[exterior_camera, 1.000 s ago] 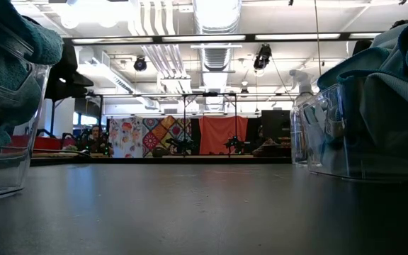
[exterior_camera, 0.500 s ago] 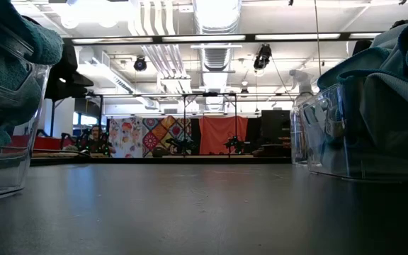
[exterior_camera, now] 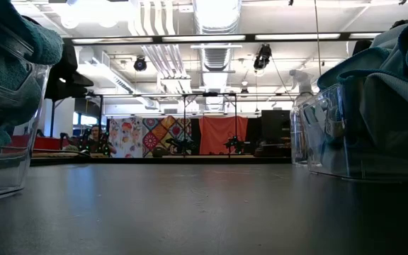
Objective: Sort microfiber towel by color & place in baskets
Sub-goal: Return to Home Position
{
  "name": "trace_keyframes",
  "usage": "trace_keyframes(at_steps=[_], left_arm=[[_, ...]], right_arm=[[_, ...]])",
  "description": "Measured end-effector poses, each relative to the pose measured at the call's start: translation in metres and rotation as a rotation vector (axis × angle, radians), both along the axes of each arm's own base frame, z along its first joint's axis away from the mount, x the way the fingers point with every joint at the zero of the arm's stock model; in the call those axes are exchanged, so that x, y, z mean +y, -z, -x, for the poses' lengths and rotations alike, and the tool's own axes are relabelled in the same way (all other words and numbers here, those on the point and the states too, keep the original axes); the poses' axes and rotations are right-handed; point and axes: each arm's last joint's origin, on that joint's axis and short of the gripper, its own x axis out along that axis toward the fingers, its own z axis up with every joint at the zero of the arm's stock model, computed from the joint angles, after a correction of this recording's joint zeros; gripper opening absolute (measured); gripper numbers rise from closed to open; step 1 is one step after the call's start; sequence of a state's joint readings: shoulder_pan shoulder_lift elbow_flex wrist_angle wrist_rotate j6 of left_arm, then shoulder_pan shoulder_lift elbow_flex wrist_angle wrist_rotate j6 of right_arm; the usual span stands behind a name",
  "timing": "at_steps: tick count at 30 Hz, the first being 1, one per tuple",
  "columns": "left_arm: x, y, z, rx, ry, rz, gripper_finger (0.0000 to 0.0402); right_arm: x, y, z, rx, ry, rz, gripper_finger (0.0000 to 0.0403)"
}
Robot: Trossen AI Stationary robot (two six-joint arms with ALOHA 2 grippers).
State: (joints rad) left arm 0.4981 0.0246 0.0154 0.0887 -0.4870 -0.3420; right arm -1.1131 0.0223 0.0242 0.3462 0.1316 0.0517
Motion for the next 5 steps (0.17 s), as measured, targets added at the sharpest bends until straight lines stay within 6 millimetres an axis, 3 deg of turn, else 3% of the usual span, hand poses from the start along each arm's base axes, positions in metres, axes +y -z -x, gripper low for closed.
trace_keyframes(at_steps=[5], left_arm=[[0.0000,-0.0001,0.0000,-0.001,0.000,0.000,0.0127]], right_arm=[[0.0000,0.0000,0.0000,0.000,0.000,0.000,0.0068]])
